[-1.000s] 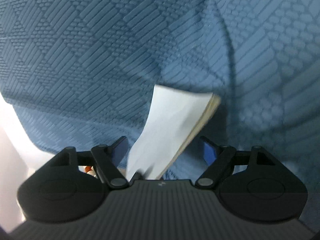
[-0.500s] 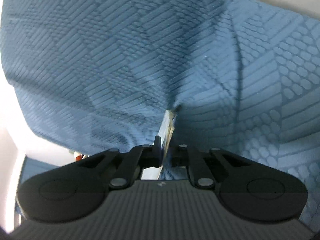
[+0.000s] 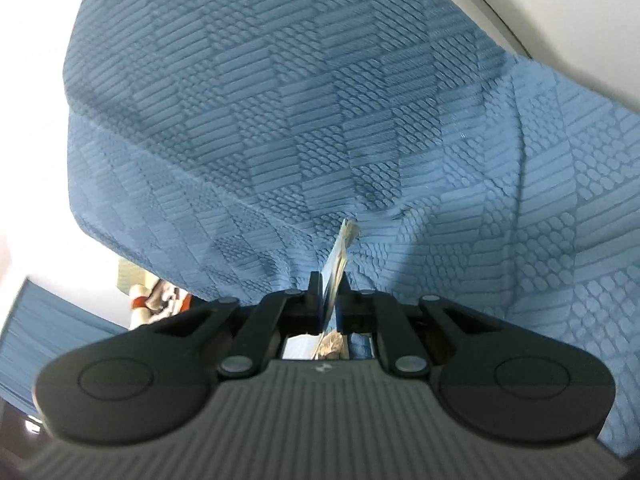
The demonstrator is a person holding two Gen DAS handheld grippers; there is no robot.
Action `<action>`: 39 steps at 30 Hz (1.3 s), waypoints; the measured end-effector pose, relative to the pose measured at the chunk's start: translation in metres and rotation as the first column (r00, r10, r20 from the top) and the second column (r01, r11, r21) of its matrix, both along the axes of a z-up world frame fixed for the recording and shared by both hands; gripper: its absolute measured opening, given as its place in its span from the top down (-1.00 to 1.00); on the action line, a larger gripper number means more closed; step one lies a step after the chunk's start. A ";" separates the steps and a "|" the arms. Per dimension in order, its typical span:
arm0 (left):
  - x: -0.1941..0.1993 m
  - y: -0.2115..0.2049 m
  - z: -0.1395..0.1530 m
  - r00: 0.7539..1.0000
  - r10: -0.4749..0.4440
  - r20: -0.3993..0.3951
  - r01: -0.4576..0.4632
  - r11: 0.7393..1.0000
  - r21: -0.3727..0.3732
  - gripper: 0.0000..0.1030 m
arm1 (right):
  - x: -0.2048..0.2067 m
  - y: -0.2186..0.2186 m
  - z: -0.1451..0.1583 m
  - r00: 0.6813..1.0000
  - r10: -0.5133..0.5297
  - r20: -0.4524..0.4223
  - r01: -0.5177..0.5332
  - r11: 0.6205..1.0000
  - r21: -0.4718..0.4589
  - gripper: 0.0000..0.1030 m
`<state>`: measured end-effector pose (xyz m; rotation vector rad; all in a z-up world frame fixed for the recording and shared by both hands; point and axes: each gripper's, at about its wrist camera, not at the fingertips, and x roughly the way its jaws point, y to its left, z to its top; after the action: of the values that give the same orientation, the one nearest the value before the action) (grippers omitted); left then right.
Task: Organize objects
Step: 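Lift and carry the white card with both grippers over the book stack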
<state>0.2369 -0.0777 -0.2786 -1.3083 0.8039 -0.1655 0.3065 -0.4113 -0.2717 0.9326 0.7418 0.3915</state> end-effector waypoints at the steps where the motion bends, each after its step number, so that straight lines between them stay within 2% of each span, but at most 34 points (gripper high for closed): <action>1: -0.003 0.002 0.005 1.000 -0.001 0.004 0.001 1.000 0.008 0.83 | -0.004 0.004 0.007 1.000 0.003 0.004 -0.003 1.000 -0.022 0.83; 17: -0.055 0.052 0.092 0.995 -0.059 0.080 0.045 0.985 0.167 0.79 | -0.046 0.068 0.088 0.993 0.035 0.110 -0.023 0.994 -0.110 0.83; 24: -0.071 0.080 0.115 0.987 -0.108 0.121 0.080 0.973 0.215 0.78 | -0.062 0.098 0.115 0.989 0.047 0.140 -0.030 0.993 -0.117 0.83; 31: -0.081 0.110 0.102 0.989 -0.119 0.091 0.093 0.964 0.250 0.76 | -0.075 0.130 0.120 0.985 0.076 0.153 -0.050 0.984 -0.169 0.82; 39: -0.084 0.141 0.058 0.993 -0.112 0.028 0.101 0.960 0.260 0.75 | -0.080 0.167 0.089 0.991 0.093 0.100 -0.068 0.972 -0.227 0.82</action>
<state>0.1524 0.0635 -0.2207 -1.0133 0.8310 -0.1673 0.2262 -0.2445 -0.1822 0.6661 0.7084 0.4180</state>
